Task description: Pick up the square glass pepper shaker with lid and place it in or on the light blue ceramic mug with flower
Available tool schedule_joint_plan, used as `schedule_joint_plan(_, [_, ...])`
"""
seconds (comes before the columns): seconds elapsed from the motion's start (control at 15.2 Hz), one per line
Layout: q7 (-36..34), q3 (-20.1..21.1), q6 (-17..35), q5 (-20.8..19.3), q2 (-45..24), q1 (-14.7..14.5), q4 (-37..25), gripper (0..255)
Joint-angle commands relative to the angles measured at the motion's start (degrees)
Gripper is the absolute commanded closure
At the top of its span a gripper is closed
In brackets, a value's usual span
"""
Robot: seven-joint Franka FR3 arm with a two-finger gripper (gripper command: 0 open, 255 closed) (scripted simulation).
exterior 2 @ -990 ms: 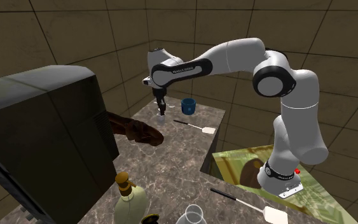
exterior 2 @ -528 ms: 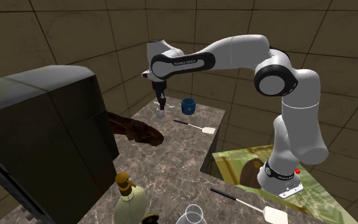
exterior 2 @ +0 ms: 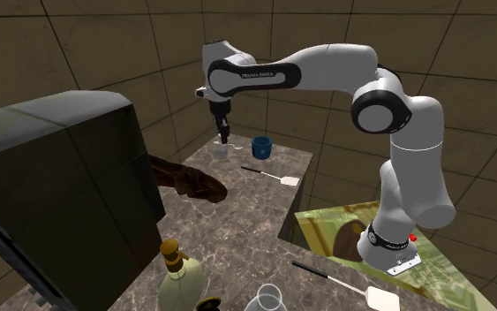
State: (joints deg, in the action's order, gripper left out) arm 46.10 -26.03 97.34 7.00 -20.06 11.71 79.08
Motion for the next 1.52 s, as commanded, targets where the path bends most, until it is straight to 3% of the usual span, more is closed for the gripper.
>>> schedule_joint_plan(0.0, [1.01,-0.39,-0.53,-0.12,0.55,0.65,0.02,255])
schedule_joint_plan(0.66, [12.42,-4.5,-0.96,-0.68,4.29,7.73,3.17,255])
schedule_joint_plan(1.32, [25.42,-8.46,-4.17,1.86,1.57,17.51,-2.15,255])
schedule_joint_plan(1.45, [26.3,-8.65,-3.63,2.06,1.33,18.15,-1.79,255])
